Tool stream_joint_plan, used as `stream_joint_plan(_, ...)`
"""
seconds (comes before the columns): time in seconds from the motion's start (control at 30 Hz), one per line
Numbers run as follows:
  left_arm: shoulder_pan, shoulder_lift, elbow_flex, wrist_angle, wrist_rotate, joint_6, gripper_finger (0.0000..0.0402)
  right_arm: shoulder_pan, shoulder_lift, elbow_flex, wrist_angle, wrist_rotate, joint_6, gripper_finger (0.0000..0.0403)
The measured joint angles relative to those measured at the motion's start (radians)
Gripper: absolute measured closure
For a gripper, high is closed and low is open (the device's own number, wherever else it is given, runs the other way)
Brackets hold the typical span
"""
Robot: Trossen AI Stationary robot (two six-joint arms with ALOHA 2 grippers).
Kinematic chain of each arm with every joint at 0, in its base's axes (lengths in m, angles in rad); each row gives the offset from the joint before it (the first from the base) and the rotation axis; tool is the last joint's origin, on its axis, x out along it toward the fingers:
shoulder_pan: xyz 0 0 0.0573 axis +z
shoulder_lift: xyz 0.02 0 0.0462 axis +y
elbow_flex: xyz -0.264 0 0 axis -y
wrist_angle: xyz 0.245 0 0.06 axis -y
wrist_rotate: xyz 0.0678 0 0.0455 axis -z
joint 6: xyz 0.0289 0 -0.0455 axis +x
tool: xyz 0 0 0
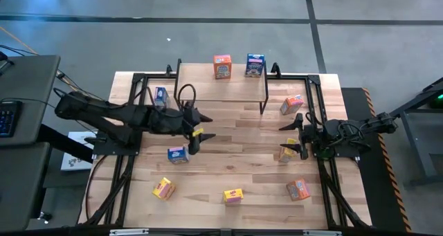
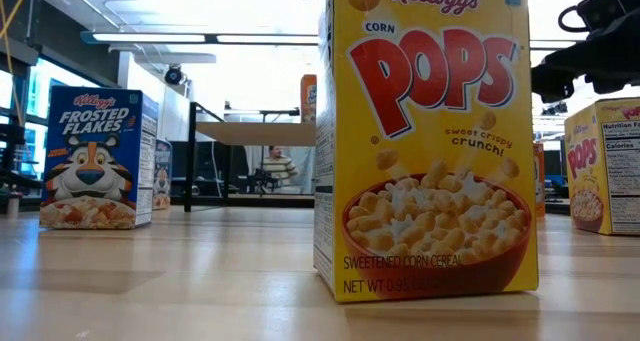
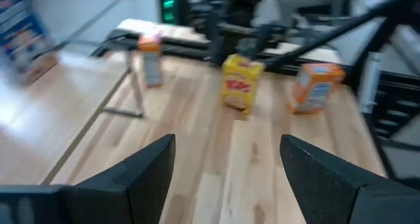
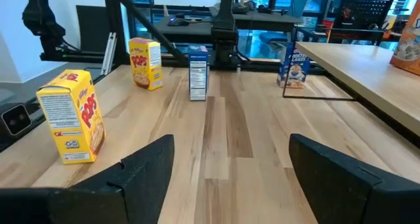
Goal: Stack cereal on shelf
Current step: Put the middle yellow cereal box on the shelf
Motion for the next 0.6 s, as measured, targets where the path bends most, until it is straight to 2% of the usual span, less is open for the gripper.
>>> stream_joint_plan(0.13, -0.058, 0.0, 0.0, -0.047, -0.12, -0.071, 0.0135, 0.0, 0.0, 0.0, 0.0, 0.0, 0.014, 0.0107)
stream_joint_plan(0.33, -0.129, 0.0, 0.0, -0.069, -0.216, -0.104, 0.0135, 0.0, 0.0, 0.0, 0.018, 0.015, 0.062, 0.0107)
stream_joint_plan(0.5, -0.156, 0.0, 0.0, -0.087, -0.255, -0.104, 0.0135, 0.0, 0.0, 0.0, 0.135, 0.021, 0.162, 0.0107)
stream_joint_plan(0.6, -0.156, -0.014, 0.0, -0.171, -0.304, -0.122, 0.0135, -0.001, 0.001, 0.0, 0.242, 0.019, 0.155, 0.0107)
